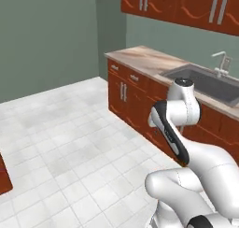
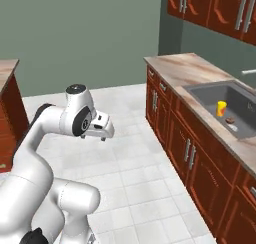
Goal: Pick the cup and bowl and place them in the sink. Then turn on the water.
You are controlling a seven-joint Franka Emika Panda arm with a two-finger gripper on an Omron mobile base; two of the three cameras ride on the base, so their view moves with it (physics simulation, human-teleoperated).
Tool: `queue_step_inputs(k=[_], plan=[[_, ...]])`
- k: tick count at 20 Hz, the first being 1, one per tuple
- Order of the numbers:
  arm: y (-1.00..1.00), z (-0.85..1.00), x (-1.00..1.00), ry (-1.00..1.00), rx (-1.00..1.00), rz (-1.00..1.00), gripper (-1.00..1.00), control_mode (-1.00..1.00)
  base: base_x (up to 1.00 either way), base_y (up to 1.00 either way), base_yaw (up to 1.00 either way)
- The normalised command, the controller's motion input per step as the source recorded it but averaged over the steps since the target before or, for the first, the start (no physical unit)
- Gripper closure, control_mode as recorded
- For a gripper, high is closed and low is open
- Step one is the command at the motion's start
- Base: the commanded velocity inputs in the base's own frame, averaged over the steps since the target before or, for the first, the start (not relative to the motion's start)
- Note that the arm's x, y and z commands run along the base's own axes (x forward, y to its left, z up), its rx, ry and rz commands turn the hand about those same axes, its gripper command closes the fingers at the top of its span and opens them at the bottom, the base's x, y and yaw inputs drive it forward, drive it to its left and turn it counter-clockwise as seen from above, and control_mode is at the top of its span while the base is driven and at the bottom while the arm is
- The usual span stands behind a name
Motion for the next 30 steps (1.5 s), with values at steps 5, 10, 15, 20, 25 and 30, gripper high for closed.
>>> queue_step_inputs(k=[5, 10, 15, 20, 25, 30], plan=[[0.00, 0.00, 0.00, 0.00, 0.00, 0.00, -1.00, 1.00, -0.38, 0.69, 0.43], [0.00, 0.00, 0.00, 0.00, 0.00, 0.00, -1.00, 1.00, 0.01, 1.00, 0.15], [0.00, 0.00, 0.00, 0.00, 0.00, 0.00, -1.00, 1.00, 0.24, 1.00, 0.04], [0.00, 0.00, 0.00, 0.00, 0.00, 0.00, -1.00, 1.00, 0.35, 1.00, 0.05], [0.00, 0.00, 0.00, 0.00, 0.00, 0.00, -1.00, 1.00, 0.56, 0.99, 0.14], [0.00, 0.00, 0.00, 0.00, 0.00, 0.00, -1.00, 1.00, 0.63, 0.77, 0.15]])
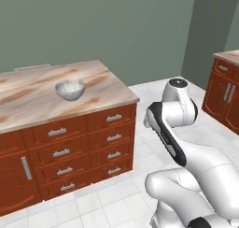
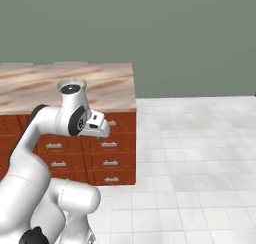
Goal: Pick the cup and bowl and place them in the sink. Then turn on the water.
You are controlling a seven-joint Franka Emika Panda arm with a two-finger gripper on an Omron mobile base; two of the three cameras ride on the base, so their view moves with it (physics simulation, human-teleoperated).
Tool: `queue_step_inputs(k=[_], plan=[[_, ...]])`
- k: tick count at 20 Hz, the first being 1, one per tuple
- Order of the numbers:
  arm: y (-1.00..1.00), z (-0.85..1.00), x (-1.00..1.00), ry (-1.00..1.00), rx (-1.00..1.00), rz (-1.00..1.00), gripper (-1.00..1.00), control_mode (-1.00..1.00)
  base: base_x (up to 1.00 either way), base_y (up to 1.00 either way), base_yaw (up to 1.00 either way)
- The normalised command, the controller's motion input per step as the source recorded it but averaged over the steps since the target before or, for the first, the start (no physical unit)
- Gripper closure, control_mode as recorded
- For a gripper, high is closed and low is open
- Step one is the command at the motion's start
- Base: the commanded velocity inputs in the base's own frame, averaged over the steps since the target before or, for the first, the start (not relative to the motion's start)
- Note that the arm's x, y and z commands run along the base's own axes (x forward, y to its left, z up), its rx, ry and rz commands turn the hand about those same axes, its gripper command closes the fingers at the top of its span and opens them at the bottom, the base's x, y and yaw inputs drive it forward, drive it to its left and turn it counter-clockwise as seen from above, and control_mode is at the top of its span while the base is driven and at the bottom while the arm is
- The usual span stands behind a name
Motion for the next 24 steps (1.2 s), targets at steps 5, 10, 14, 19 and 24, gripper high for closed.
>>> queue_step_inputs(k=[5, 10, 14, 19, 24], plan=[[0.00, 0.00, 0.00, 0.00, 0.00, 0.00, -1.00, 1.00, 0.45, 0.01, 0.26], [0.00, 0.00, 0.00, 0.00, 0.00, 0.00, -1.00, 1.00, 0.42, -0.10, 0.30], [0.00, 0.00, 0.00, 0.00, 0.00, 0.00, -1.00, 1.00, 0.80, 0.06, 0.13], [0.00, 0.00, 0.00, 0.00, 0.00, 0.00, -1.00, 1.00, 0.87, 0.02, 0.04], [0.00, 0.00, 0.00, 0.00, 0.00, 0.00, -1.00, 1.00, 0.71, 0.05, 0.04]])
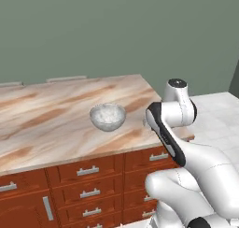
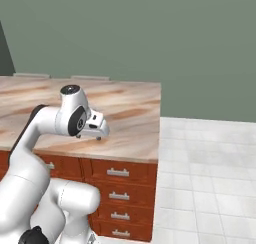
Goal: Pick the cup and bowl and place them in the sink. Then turn on the water.
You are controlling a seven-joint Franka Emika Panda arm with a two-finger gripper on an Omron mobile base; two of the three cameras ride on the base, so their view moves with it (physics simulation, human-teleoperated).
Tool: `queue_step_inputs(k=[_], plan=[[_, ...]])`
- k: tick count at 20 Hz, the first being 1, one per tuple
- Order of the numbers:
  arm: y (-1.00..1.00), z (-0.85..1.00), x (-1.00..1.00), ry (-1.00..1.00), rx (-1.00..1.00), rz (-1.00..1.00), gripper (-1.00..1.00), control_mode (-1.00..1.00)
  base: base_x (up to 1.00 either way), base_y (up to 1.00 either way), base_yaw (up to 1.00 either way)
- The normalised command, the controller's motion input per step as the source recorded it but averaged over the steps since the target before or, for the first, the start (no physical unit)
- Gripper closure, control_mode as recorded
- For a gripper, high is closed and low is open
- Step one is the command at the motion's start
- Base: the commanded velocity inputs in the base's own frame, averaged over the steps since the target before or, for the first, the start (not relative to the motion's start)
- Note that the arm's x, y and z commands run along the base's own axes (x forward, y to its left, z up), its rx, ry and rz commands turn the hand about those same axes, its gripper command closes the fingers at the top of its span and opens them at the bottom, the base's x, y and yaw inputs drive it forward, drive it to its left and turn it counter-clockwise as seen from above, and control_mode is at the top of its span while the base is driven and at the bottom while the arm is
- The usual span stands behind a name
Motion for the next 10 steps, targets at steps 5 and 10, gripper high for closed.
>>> queue_step_inputs(k=[5, 10], plan=[[0.00, 0.00, 0.00, 0.00, 0.00, 0.00, -1.00, 1.00, 0.31, 0.46, 0.02], [0.00, 0.00, 0.00, 0.00, 0.00, 0.00, -1.00, 1.00, 0.42, 0.42, 0.00]])
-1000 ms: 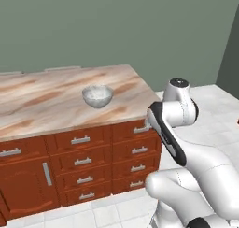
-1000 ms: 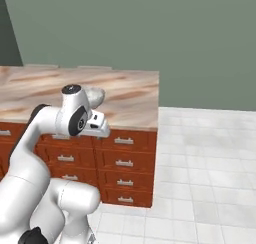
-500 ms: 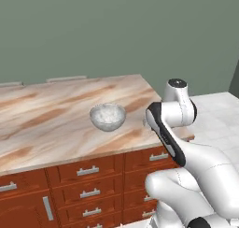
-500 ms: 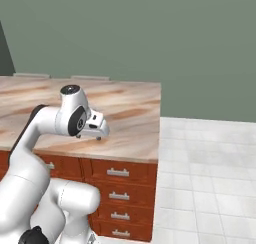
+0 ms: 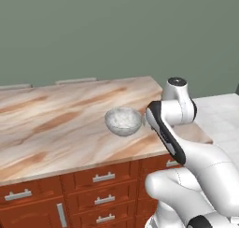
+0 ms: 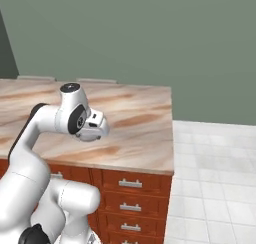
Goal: Pick the cup and bowl and place them in the sink. Then turn on the water.
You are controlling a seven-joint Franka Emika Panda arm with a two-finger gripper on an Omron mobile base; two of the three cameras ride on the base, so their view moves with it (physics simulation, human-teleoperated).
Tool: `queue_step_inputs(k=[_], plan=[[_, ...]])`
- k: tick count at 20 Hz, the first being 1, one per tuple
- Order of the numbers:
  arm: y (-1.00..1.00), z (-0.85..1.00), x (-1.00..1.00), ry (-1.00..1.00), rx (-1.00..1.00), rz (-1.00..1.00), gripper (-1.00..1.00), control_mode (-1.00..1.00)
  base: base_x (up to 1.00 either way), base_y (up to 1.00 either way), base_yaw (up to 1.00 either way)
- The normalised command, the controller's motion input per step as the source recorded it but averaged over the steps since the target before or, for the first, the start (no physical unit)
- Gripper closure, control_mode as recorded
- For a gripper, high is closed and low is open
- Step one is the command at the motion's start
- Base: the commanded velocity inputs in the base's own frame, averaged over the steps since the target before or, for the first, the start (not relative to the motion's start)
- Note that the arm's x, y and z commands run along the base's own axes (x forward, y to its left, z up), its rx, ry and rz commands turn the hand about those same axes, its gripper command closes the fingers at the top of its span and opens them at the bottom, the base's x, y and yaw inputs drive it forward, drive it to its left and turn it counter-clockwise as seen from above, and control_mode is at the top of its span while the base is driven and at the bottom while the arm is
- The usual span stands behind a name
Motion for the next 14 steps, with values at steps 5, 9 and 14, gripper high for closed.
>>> queue_step_inputs(k=[5, 9, 14], plan=[[0.00, 0.00, 0.00, 0.00, 0.00, 0.00, -1.00, 1.00, 0.49, 0.05, 0.13], [0.00, 0.00, 0.00, 0.00, 0.00, 0.00, -1.00, 1.00, 0.46, -0.02, 0.23], [0.00, 0.00, 0.00, 0.00, 0.00, 0.00, -1.00, 1.00, 0.59, 0.00, 0.14]])
